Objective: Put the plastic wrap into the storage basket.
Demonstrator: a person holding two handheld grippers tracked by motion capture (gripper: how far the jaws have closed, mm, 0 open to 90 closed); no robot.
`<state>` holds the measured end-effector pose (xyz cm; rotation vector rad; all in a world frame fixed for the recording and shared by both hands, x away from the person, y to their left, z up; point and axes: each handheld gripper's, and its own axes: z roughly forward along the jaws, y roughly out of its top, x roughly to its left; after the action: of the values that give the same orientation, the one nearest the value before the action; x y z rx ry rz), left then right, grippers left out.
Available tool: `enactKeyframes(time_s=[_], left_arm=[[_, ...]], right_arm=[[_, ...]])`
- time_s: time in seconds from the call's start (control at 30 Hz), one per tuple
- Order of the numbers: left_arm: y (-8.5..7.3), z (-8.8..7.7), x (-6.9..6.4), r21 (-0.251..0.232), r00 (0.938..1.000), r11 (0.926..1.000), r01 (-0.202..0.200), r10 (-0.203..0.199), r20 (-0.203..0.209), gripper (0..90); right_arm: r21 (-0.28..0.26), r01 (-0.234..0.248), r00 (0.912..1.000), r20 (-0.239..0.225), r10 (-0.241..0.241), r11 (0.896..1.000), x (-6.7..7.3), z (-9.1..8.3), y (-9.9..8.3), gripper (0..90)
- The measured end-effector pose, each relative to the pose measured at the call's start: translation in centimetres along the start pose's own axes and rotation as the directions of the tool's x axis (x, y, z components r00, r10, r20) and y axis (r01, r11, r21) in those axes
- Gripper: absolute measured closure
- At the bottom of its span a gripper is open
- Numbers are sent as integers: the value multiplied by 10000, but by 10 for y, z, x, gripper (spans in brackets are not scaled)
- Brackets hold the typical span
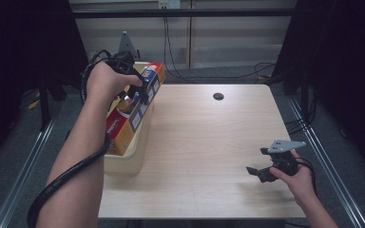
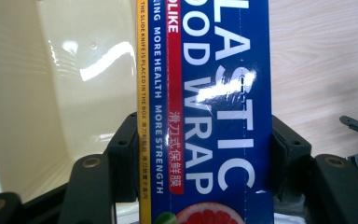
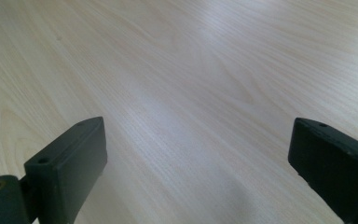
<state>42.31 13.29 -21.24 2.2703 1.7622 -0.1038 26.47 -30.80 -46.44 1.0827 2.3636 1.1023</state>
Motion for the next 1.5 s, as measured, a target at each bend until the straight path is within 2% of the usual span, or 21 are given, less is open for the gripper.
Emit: enactKeyframes(time_s=[0.73,1.23,1.5], left_arm=[[-8,-24,27,-382,9979,9977,563,-575,-296,410],[-15,-28,40,-512,9953,9951,848,-870,-426,409],[-17,-24,47,-512,9940,9942,946,-972,-509,410]], right_arm=[[16,15,10000,-55,-15,10000,0,1,0,43],[39,-50,10000,-30,50,10000,1,1,0,43],[33,-17,10000,-24,18,10000,1,1,0,43]])
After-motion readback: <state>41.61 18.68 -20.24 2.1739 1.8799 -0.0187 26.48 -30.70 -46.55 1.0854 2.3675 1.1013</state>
